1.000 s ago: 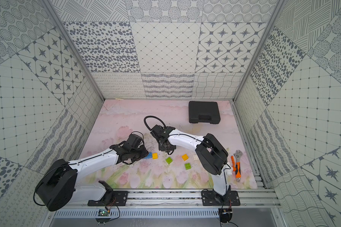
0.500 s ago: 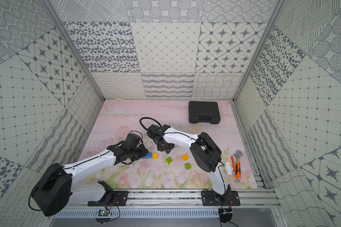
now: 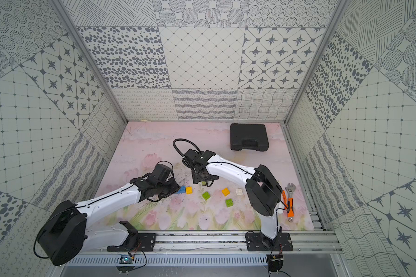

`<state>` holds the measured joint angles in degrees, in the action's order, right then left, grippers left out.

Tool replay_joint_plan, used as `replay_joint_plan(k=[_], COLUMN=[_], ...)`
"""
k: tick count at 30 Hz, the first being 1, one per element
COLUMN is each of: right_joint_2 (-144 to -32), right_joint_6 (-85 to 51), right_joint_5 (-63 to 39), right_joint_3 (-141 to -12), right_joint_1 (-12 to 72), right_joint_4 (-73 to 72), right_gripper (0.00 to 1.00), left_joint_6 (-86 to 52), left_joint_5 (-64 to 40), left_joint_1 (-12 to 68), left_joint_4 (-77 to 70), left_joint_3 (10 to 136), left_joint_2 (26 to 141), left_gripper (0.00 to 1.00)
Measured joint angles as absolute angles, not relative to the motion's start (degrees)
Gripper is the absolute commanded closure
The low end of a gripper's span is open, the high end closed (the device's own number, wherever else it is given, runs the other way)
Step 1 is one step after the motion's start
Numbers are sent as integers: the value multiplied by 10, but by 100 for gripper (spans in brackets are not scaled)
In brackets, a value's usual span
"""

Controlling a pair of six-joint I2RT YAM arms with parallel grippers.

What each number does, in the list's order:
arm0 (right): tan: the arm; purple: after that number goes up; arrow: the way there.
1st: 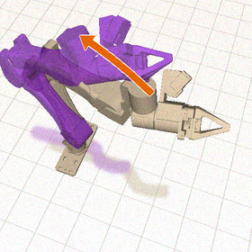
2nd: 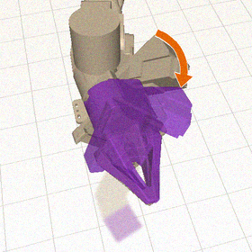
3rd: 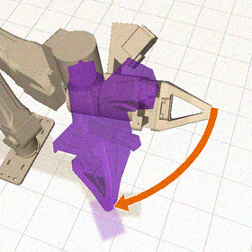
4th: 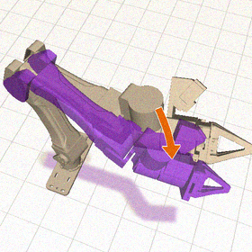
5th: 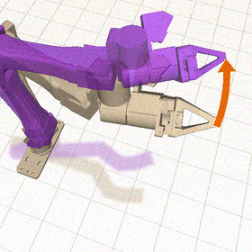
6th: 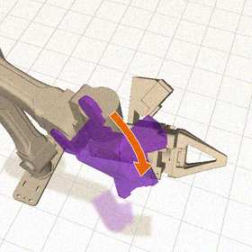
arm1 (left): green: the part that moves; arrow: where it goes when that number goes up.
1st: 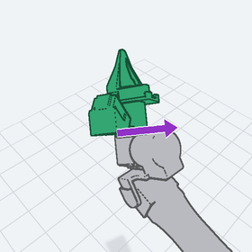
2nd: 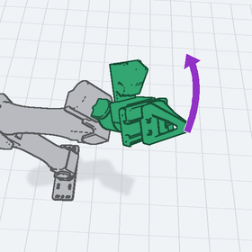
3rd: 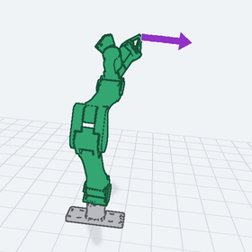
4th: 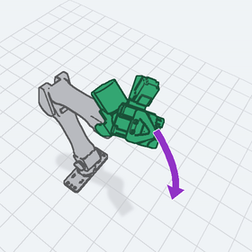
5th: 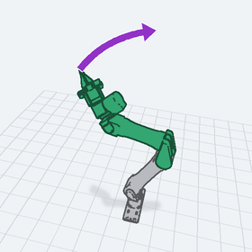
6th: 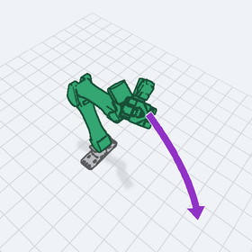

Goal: Assemble the number 4 with lego
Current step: Assemble the lego brick with the lego brick, then pick up the lego brick from the center of the board.

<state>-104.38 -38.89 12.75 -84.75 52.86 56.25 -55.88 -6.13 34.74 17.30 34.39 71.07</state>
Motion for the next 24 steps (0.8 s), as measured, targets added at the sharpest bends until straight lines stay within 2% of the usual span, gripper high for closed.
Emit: replay_joint_plan(k=[4,10,18,24], right_joint_2=[-978,-969,-891,-905], right_joint_6=[-369,-369,-397,-393], right_joint_5=[103,119,144,120], right_joint_3=[-774,-701,-604,-577], right_joint_1=[536,519,390,356], right_joint_4=[542,572,593,563], right_gripper=[17,16,18,22], left_joint_6=[-559,-562,-563,-563], left_joint_5=[-63,-69,-73,-77], left_joint_1=[347,347,347,347], left_joint_4=[175,175,176,175], left_joint_3=[344,344,352,356], left_joint_2=[711,713,728,738], left_gripper=[70,71,73,73])
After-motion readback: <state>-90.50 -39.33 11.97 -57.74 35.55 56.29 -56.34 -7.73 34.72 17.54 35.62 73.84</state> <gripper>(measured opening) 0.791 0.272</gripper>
